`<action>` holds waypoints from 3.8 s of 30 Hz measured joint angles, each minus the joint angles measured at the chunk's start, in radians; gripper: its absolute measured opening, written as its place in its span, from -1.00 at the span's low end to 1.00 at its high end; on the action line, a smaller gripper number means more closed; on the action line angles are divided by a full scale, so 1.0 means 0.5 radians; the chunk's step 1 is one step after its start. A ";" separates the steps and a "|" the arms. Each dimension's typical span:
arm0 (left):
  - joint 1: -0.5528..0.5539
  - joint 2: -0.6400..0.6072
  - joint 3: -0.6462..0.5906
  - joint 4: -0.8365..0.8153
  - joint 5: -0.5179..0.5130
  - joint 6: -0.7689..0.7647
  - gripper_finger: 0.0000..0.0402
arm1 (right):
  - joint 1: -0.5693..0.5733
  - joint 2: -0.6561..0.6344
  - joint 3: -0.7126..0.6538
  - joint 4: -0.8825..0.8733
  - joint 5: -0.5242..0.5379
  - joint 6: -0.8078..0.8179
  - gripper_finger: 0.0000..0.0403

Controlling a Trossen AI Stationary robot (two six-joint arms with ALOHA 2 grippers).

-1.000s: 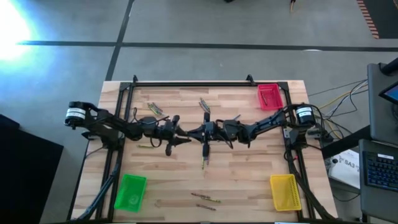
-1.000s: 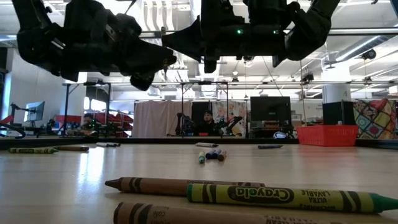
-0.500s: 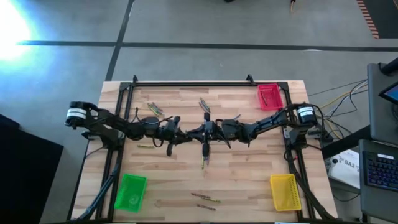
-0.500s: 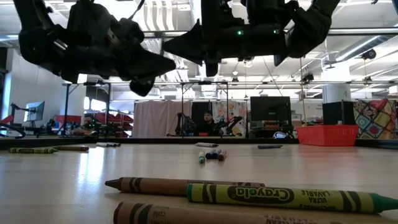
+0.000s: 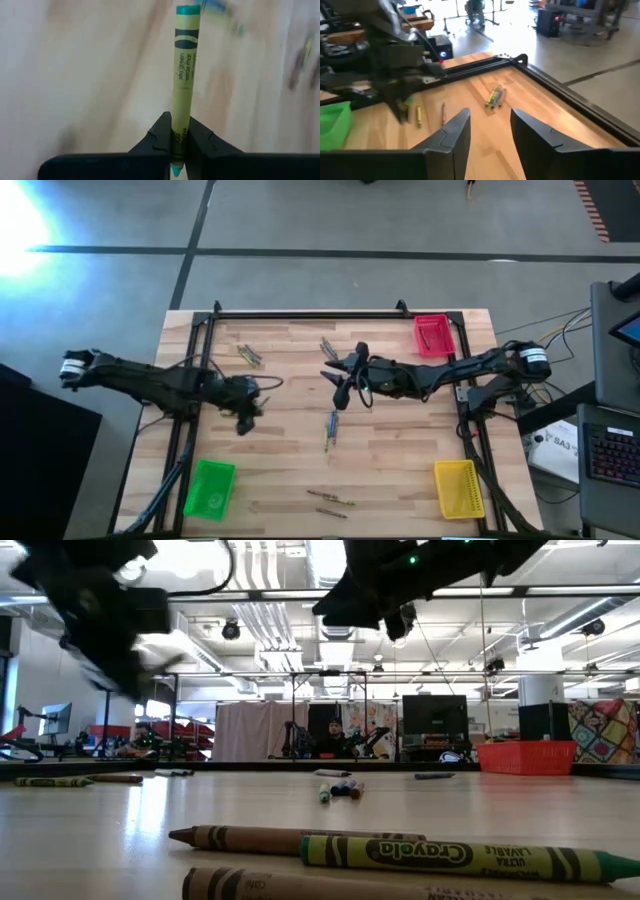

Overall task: Sort crayons
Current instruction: Put the green crayon into the green bin, then put the blue crayon into the yellow bin

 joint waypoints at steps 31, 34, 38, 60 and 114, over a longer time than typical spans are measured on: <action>-1.923 0.337 0.185 -0.325 0.040 -2.714 -0.24 | -0.008 0.025 -0.009 -0.349 -0.028 0.196 -0.22; -1.914 0.332 0.199 -0.382 -0.139 -2.602 -0.17 | -0.007 0.063 -0.009 -0.361 -0.070 0.234 -0.27; -1.865 0.282 0.244 -0.485 -0.548 -2.362 -0.16 | -0.007 0.087 -0.007 -0.464 -0.081 0.438 -0.33; -0.905 0.346 -0.054 0.234 -1.451 -0.719 -0.26 | -0.313 0.399 0.520 -2.172 -0.148 -0.156 -0.40; -0.723 0.861 -0.010 0.730 -1.476 -0.310 -0.26 | -0.020 -0.327 0.461 -3.142 -0.879 0.914 -0.94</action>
